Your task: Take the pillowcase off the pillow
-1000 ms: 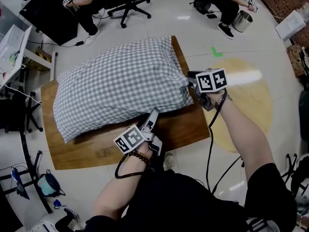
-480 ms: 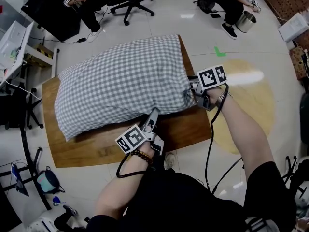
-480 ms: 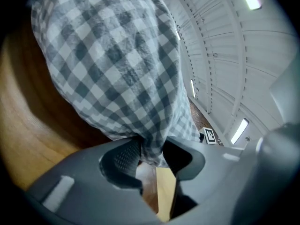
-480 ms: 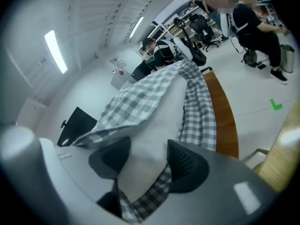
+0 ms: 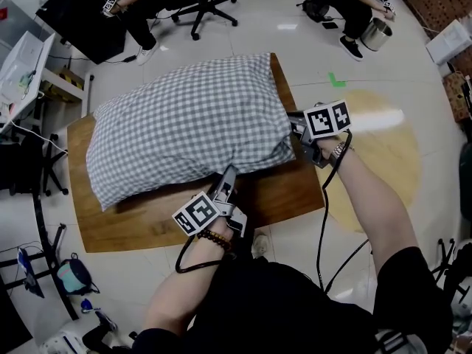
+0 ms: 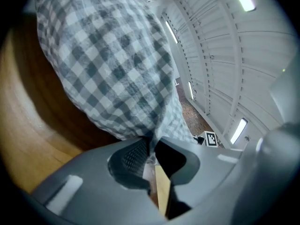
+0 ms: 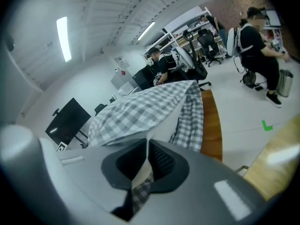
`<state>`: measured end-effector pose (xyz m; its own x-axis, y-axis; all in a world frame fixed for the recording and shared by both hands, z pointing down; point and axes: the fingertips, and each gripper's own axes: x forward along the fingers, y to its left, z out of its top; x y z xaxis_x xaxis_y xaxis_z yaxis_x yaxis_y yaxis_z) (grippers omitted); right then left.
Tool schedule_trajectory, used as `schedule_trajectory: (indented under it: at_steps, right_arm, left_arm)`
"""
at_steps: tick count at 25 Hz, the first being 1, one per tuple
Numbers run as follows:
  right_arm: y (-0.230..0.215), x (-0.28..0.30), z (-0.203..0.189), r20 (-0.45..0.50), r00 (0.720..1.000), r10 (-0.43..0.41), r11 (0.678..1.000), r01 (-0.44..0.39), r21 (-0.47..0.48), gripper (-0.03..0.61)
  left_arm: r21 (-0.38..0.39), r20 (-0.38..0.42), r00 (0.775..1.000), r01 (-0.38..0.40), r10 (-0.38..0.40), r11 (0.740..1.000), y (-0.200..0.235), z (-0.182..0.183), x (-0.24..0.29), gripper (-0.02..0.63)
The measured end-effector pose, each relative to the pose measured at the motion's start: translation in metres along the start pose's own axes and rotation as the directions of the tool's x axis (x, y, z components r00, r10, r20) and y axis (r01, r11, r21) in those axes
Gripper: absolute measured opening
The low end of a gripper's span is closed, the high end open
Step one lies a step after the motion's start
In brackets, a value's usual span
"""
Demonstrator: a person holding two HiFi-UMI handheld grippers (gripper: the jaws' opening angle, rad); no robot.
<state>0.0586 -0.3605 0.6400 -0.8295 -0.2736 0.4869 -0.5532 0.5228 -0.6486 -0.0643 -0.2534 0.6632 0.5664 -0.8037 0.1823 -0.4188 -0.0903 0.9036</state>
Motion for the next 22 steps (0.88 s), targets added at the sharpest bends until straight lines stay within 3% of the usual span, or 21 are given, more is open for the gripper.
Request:
schedule_trajectory:
  at_steps: [5, 12, 22]
  right_arm:
    - [0.001, -0.020, 0.003, 0.046, 0.994, -0.102, 0.991, 0.105, -0.081, 0.011]
    - [0.007, -0.044, -0.001, 0.099, 0.979, -0.181, 0.971, 0.193, -0.139, 0.011]
    - [0.025, -0.074, -0.016, 0.153, 0.967, -0.202, 0.961, 0.226, -0.158, 0.011]
  left_arm:
    - [0.007, 0.046, 0.999, -0.009, 0.009, 1.000, -0.003, 0.000, -0.016, 0.015]
    - [0.050, 0.125, 0.992, -0.028, 0.021, 0.998, -0.008, 0.004, -0.039, 0.005]
    - [0.064, 0.246, 0.969, -0.041, 0.024, 0.997, -0.006, 0.026, -0.083, 0.005]
